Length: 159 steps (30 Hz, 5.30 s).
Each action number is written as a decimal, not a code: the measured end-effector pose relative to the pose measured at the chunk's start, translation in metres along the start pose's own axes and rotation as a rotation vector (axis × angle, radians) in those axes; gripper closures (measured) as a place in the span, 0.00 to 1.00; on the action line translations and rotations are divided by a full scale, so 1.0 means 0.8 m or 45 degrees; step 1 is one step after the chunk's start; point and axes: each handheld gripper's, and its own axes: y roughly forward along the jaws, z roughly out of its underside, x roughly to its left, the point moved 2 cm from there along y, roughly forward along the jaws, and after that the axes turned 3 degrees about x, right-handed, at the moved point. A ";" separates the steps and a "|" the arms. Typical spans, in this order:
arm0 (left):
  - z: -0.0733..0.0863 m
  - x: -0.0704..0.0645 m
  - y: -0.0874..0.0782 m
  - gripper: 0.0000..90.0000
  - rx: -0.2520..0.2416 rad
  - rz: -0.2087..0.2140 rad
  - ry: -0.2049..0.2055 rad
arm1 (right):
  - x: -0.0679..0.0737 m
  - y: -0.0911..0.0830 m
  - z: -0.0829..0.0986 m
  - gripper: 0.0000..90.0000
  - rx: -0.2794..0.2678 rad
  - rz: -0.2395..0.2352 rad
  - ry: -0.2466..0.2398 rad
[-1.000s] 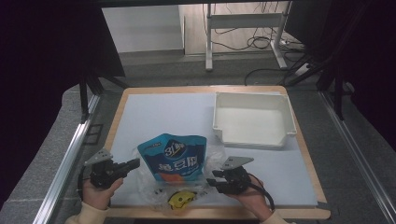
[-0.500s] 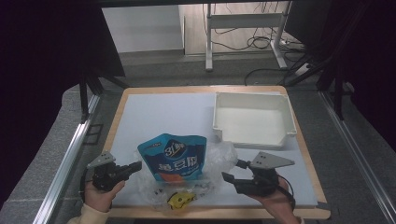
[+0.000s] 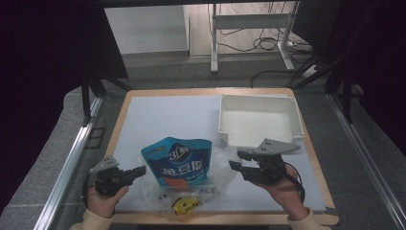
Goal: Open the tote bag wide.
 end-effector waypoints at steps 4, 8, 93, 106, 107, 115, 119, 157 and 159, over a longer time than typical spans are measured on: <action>0.003 0.002 -0.002 1.00 0.004 -0.002 -0.006 | 0.002 0.013 0.009 0.95 0.034 -0.032 -0.031; 0.008 0.004 -0.003 1.00 0.015 -0.008 -0.012 | -0.003 0.016 0.017 0.97 0.023 0.007 -0.003; 0.078 0.041 0.009 0.98 0.333 -0.089 -0.090 | -0.060 0.060 0.138 0.95 0.332 0.131 0.146; 0.059 0.039 -0.024 0.34 0.063 -0.129 -0.127 | -0.051 0.044 0.118 0.57 0.174 0.097 0.123; 0.056 0.039 -0.032 0.33 0.024 -0.135 -0.131 | -0.051 0.042 0.117 0.55 0.161 0.093 0.129; 0.031 0.018 -0.056 0.52 -0.095 -0.126 -0.054 | -0.056 0.023 0.096 0.53 0.044 0.084 0.138; 0.022 -0.002 -0.050 0.88 -0.075 -0.074 0.015 | -0.055 0.022 0.086 0.72 0.029 0.047 0.122; 0.033 -0.031 0.033 1.00 0.217 0.093 0.073 | -0.024 0.116 0.026 0.99 0.133 -0.057 0.019; 0.036 -0.033 0.037 1.00 0.233 0.101 0.078 | -0.020 0.127 0.028 0.99 0.168 -0.073 0.012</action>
